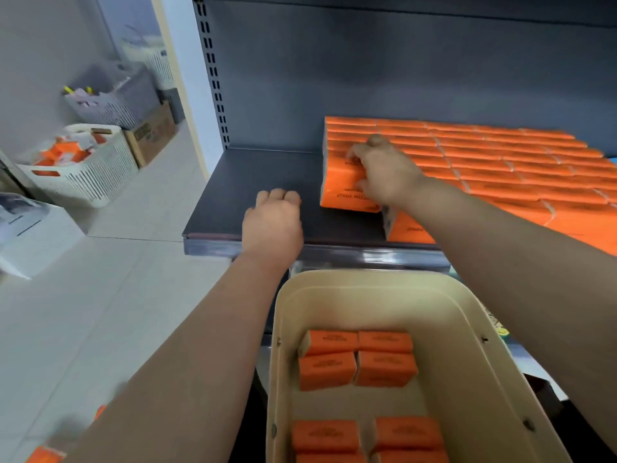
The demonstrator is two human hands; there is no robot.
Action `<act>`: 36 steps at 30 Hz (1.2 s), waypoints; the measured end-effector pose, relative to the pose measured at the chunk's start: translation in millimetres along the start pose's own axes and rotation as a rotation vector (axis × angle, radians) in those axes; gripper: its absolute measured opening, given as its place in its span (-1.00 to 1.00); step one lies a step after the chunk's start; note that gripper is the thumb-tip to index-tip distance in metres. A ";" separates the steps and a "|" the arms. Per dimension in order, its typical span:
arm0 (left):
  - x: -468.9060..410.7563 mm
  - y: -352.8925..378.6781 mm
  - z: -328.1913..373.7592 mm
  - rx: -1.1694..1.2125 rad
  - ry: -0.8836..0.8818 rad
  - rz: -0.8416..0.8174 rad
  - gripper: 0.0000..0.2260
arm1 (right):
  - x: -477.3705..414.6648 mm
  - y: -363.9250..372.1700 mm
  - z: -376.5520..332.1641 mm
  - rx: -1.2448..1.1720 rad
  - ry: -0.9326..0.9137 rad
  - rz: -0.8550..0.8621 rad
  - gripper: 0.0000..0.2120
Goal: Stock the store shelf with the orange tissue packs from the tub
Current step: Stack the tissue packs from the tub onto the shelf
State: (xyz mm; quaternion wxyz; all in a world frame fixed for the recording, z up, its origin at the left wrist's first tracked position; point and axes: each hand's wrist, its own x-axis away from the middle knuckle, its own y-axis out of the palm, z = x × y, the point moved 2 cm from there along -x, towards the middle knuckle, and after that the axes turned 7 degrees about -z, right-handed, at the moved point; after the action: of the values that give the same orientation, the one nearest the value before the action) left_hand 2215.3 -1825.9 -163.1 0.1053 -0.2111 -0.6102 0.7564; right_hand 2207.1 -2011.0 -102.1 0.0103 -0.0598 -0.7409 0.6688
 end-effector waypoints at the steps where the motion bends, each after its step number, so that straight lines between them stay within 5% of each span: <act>1: -1.6 0.2 1.0 0.009 -0.005 0.007 -0.70 | -4.3 5.3 3.1 0.020 0.024 -0.014 -0.51; 15: -1.0 4.9 9.7 0.045 0.036 0.032 -0.69 | -9.8 15.4 1.4 0.206 0.083 0.087 -0.49; 25: 47.4 10.0 37.1 0.121 0.285 0.069 -0.72 | 120.4 37.7 -1.1 0.155 -0.118 0.227 -0.59; 36: 160.9 113.6 74.2 -0.032 0.243 -0.448 -0.72 | 240.8 163.4 40.8 0.039 0.066 -0.400 -0.66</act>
State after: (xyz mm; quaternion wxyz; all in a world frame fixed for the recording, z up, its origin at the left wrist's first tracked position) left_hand 2050.2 -1850.6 -291.4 0.3394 -0.1618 -0.6366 0.6733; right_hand 1976.4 -2010.7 -284.1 0.1683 0.0666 -0.7242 0.6654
